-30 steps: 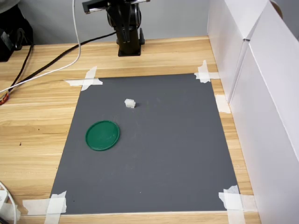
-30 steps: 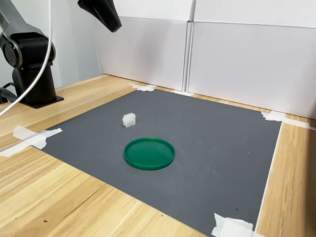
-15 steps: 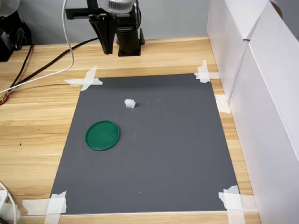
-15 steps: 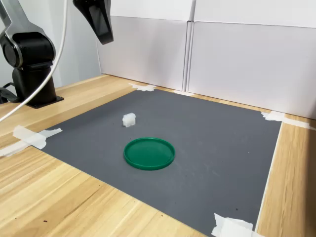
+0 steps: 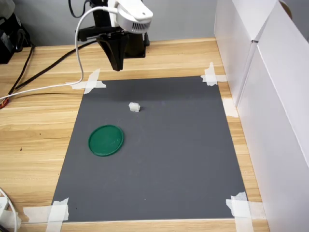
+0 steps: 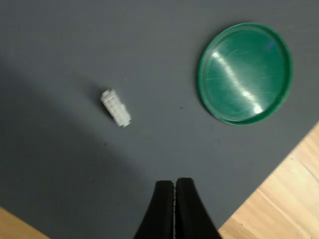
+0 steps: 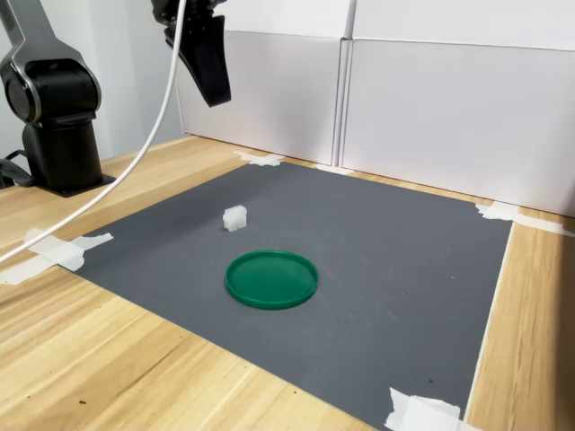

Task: Grasp a white terminal and put it in the green lid.

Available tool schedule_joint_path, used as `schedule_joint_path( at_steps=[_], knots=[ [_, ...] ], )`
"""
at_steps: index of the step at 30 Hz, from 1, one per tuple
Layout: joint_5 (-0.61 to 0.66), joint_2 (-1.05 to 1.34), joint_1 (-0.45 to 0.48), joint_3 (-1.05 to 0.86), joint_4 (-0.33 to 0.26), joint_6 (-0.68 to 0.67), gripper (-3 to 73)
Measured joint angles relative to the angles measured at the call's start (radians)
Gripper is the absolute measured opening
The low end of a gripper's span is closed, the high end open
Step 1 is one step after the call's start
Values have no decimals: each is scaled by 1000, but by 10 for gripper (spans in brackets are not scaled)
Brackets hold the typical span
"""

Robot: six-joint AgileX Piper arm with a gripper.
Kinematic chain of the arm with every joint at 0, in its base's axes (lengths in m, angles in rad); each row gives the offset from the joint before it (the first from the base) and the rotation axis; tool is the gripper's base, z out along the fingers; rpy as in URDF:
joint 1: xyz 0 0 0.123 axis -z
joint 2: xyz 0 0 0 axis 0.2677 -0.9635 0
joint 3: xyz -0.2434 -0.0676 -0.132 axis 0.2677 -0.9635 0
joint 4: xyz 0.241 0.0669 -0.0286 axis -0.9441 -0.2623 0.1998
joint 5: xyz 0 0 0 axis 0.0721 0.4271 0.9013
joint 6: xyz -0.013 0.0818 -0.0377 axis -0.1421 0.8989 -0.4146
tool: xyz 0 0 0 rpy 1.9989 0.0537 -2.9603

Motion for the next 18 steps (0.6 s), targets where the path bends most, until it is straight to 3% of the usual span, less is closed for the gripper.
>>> schedule_joint_path(
  at_steps=[4, 7, 12, 18],
  knots=[
    [12, -19, 0, 0, -39, -82, 12],
    [12, -19, 0, 0, -76, -113, 78],
    [14, -24, 0, 0, -105, -135, 271],
    [17, -51, 0, 1, -69, -90, 537]
  ],
)
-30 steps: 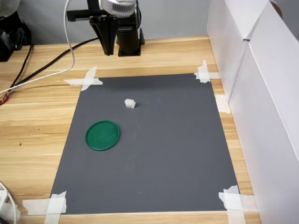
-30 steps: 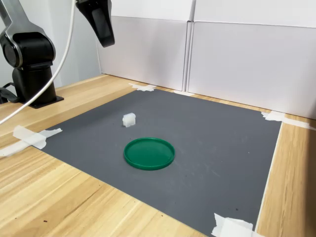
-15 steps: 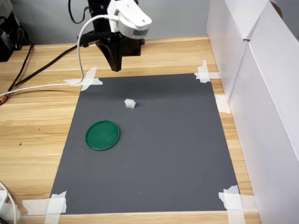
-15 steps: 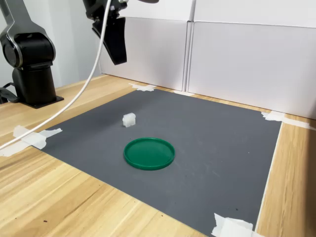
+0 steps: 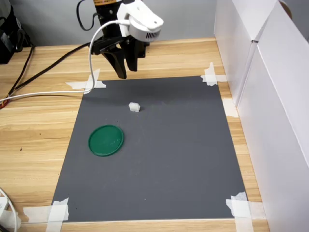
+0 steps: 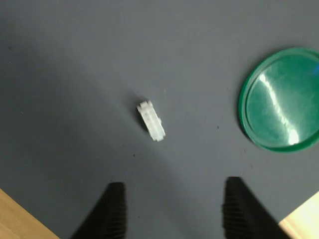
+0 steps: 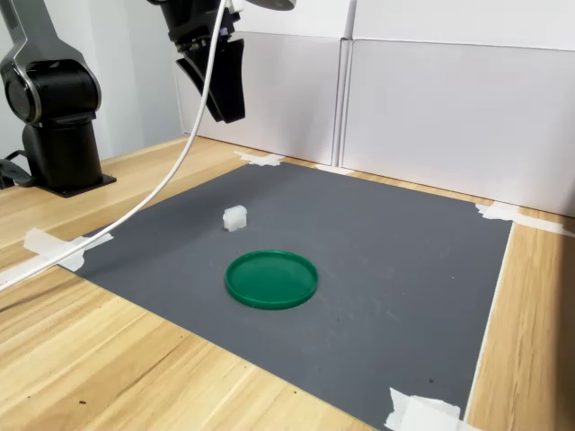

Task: Grasp a white terminal and put it in the green lid.

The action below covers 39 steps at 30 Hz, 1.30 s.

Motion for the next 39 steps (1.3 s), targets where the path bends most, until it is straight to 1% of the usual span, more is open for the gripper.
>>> schedule_joint_path(
  at_steps=[3, 6, 11, 18, 22, 32, 35, 39],
  knots=[
    [0, -5, 0, 0, 11, 12, 619],
    [11, -5, 0, 0, 15, 12, 649],
    [45, -5, 0, 0, 32, 6, 652],
    [49, -21, 0, 0, 26, 6, 652],
    [51, -77, 0, 0, 21, 6, 652],
    [-26, -174, 0, 0, 21, -27, 652],
    [-69, -181, 0, -10, 24, -56, 652],
    [-81, -185, 0, -32, 22, -91, 653]
  ],
)
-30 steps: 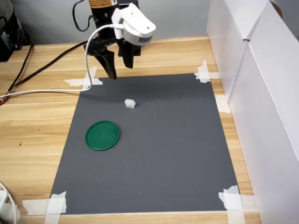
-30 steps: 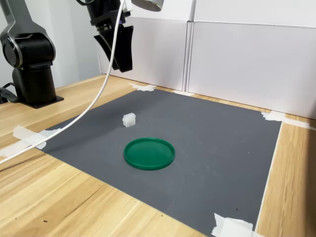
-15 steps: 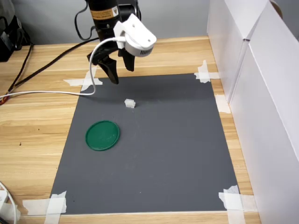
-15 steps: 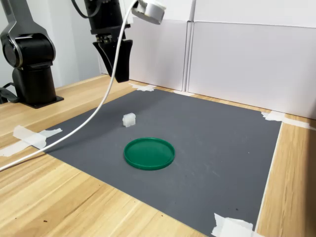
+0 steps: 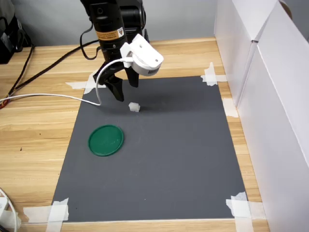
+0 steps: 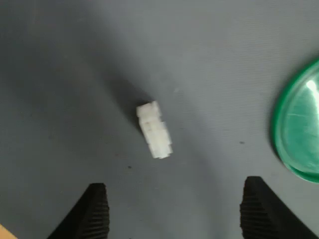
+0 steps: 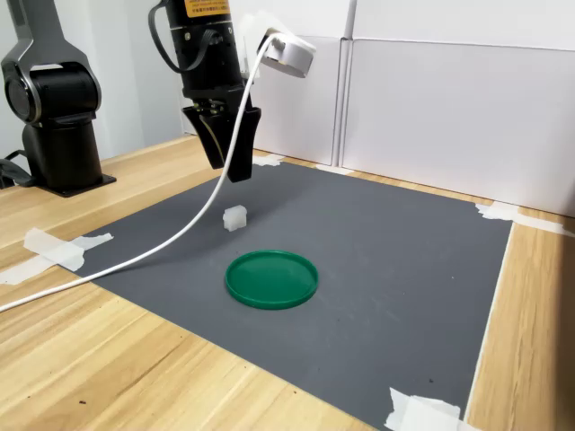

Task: Grasp a white terminal and put it in the green lid.

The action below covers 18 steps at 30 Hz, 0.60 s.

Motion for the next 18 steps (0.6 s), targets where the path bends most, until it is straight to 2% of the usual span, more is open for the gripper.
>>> schedule_joint_path(
  at_steps=[18],
  knots=[
    [-55, -69, 0, -27, -3, -35, 654]
  ],
)
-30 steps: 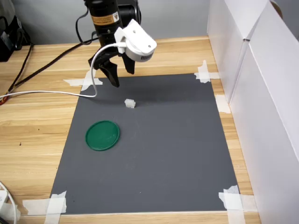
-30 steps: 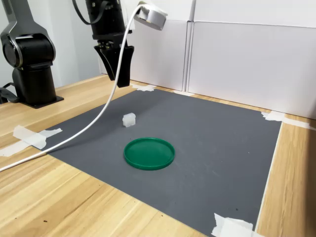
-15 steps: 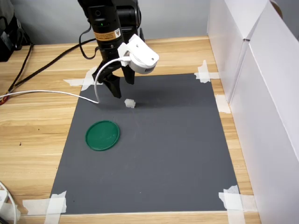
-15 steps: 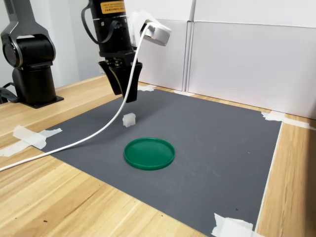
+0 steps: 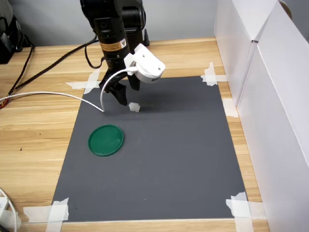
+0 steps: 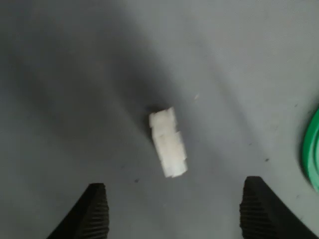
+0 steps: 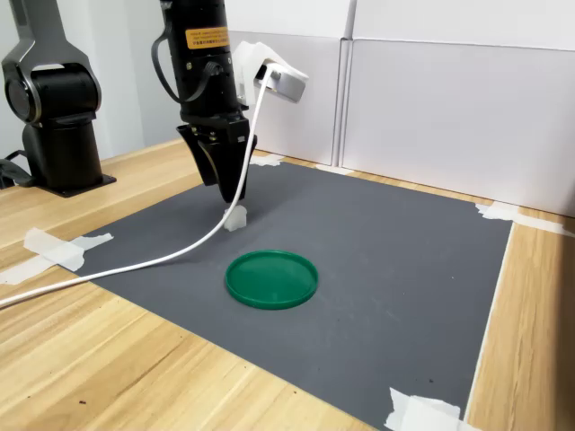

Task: Grasp a white terminal and put it in the green lid.

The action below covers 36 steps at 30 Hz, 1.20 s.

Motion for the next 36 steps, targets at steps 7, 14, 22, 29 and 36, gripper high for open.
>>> schedule_joint_path(
  at_steps=[7, 14, 22, 29, 36],
  knots=[
    [-68, -13, 0, -62, 3, -27, 648],
    [-106, -17, 0, -69, 0, -42, 644],
    [-142, -72, 0, -69, -13, -52, 638],
    [-168, -74, 0, -69, -39, -78, 611],
    [-164, -74, 0, -69, -43, -73, 437]
  ],
)
